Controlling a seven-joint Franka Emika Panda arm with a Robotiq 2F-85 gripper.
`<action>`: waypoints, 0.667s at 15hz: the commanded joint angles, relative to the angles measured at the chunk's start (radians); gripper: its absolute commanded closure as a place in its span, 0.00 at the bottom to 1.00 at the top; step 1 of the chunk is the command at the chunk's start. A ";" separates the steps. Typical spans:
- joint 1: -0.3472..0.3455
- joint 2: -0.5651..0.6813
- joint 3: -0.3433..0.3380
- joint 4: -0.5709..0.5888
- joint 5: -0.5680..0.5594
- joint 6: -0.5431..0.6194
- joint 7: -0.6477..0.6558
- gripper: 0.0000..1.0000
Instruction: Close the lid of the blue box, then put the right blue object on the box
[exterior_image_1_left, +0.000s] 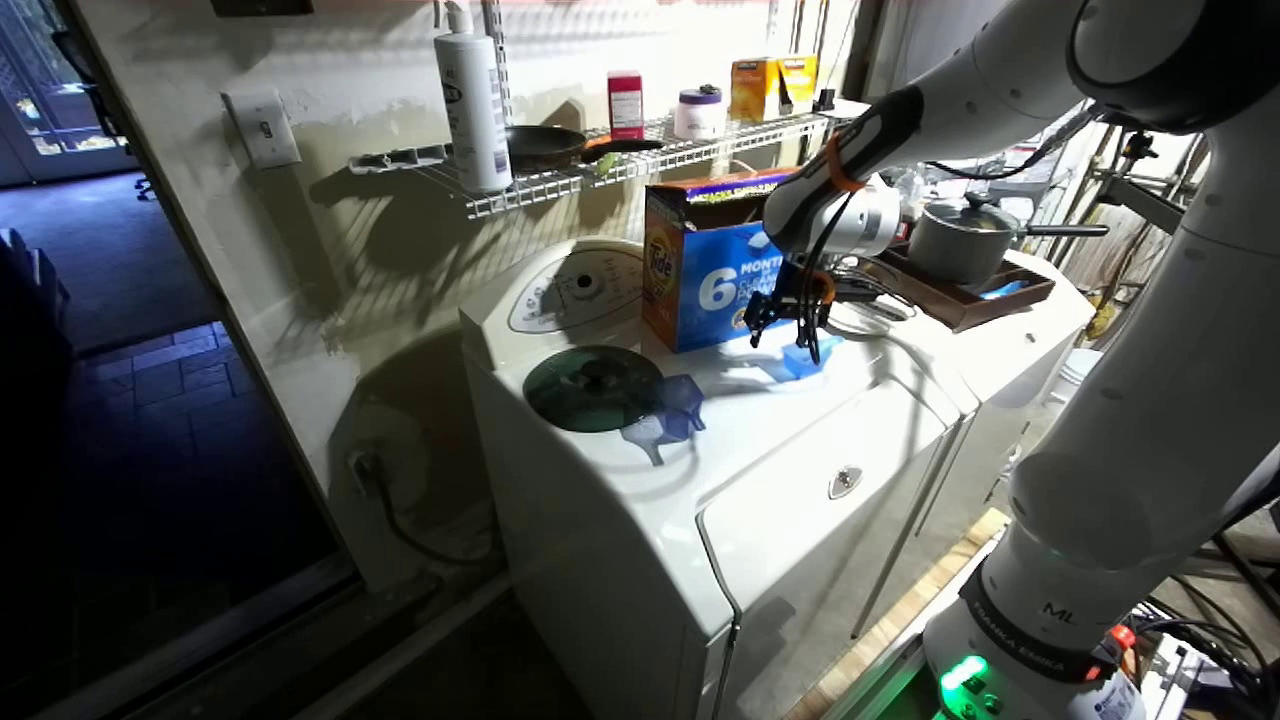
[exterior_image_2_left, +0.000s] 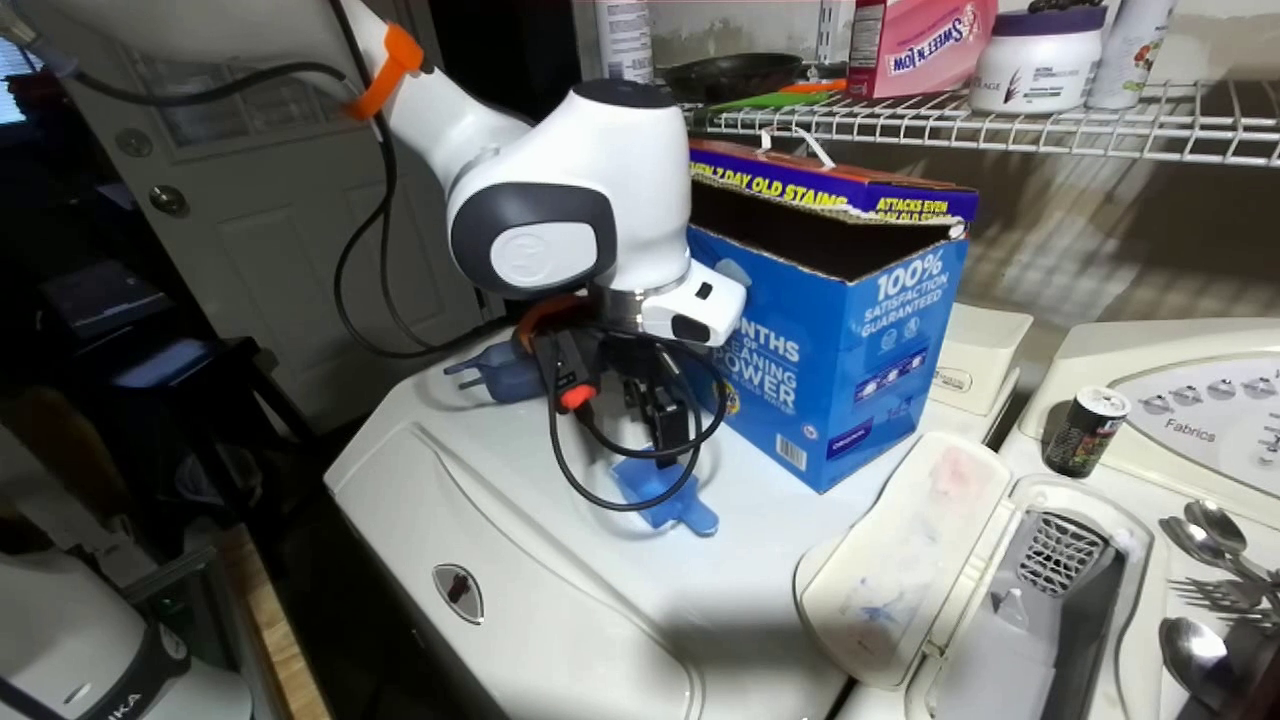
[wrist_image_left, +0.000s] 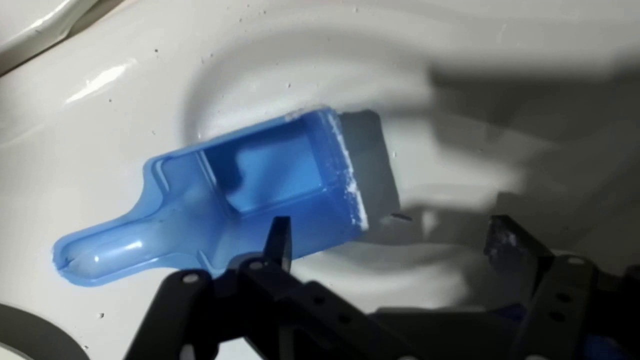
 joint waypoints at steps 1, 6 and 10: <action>-0.013 0.022 -0.001 0.009 0.058 -0.004 0.011 0.00; -0.022 0.033 -0.008 0.013 0.040 -0.008 0.061 0.24; -0.023 0.031 -0.015 0.016 0.025 -0.015 0.096 0.37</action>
